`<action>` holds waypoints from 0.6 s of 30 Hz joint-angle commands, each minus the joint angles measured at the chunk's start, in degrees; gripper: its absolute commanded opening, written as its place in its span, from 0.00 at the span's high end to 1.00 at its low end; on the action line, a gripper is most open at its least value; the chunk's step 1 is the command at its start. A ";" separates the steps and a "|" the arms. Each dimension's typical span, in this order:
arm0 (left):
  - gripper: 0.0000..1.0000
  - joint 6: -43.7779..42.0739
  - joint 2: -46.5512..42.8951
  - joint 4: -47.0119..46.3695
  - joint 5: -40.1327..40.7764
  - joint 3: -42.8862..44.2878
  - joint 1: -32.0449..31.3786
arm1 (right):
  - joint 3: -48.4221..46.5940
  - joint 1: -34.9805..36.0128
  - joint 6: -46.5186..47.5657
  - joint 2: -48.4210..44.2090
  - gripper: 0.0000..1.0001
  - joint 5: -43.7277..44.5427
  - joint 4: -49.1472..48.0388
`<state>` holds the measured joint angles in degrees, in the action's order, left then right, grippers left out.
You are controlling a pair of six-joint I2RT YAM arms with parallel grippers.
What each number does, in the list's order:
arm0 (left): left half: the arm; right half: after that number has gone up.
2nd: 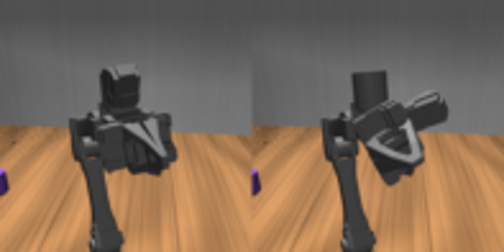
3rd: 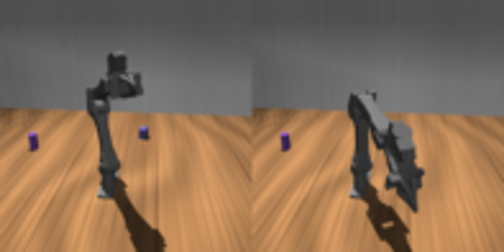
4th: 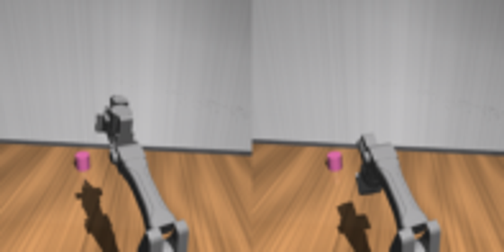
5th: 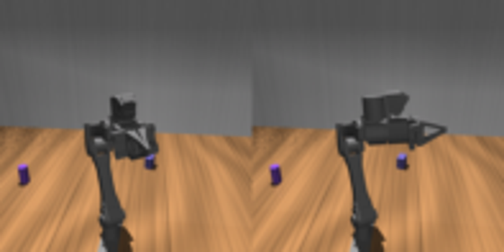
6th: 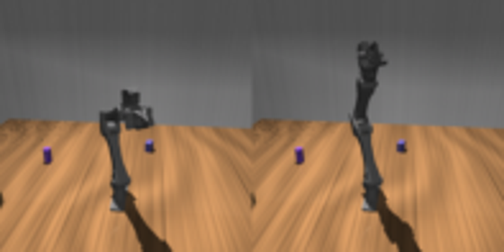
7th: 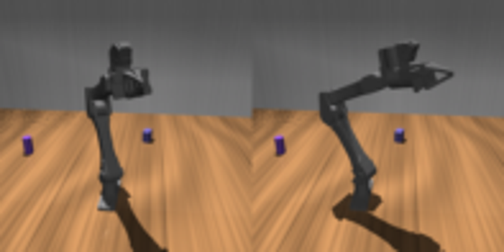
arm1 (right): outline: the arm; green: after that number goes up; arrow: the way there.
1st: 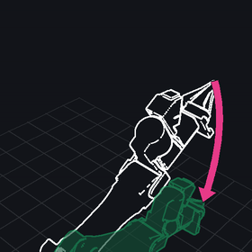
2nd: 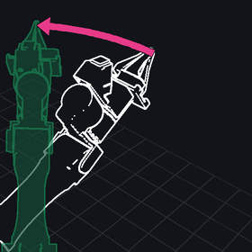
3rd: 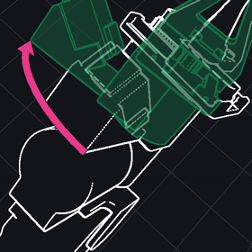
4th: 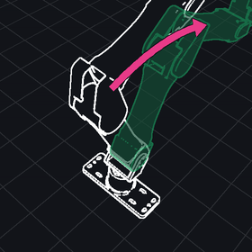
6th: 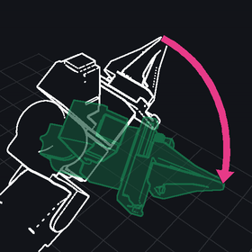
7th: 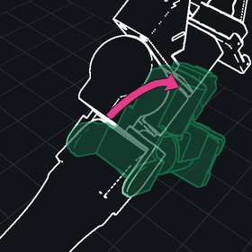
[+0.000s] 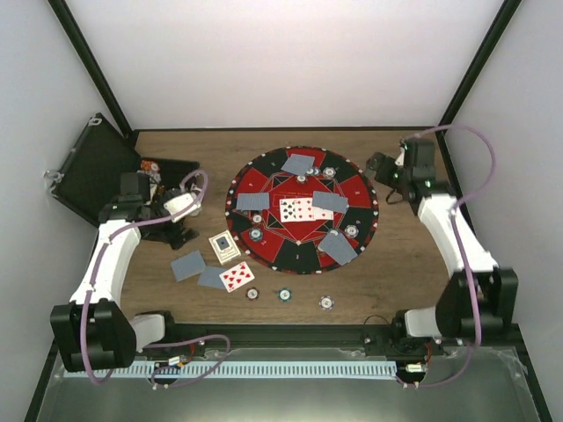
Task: Distribute texas hold em gaming equipment
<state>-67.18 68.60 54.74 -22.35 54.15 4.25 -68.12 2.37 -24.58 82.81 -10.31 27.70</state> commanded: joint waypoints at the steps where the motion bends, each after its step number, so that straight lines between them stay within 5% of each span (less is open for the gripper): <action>1: 0.00 31.19 -0.98 -25.83 -9.07 -2.83 0.75 | 16.46 -0.08 3.88 -12.15 0.00 17.64 -20.42; 6: 0.00 54.21 -4.59 -66.22 2.70 -21.20 0.85 | 41.00 -0.09 8.67 -23.38 0.00 25.03 -49.65; 11: 0.00 58.34 -1.47 -94.20 8.69 -34.84 0.85 | 47.14 -0.17 8.92 -19.45 0.00 27.27 -58.82; 18: 0.00 63.76 7.91 -119.84 10.08 -43.50 0.75 | 54.50 -0.17 14.88 -12.56 0.00 25.81 -78.35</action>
<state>-10.00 73.71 -41.78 -13.80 13.15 4.89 -15.88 2.37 -14.35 67.29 13.72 -34.44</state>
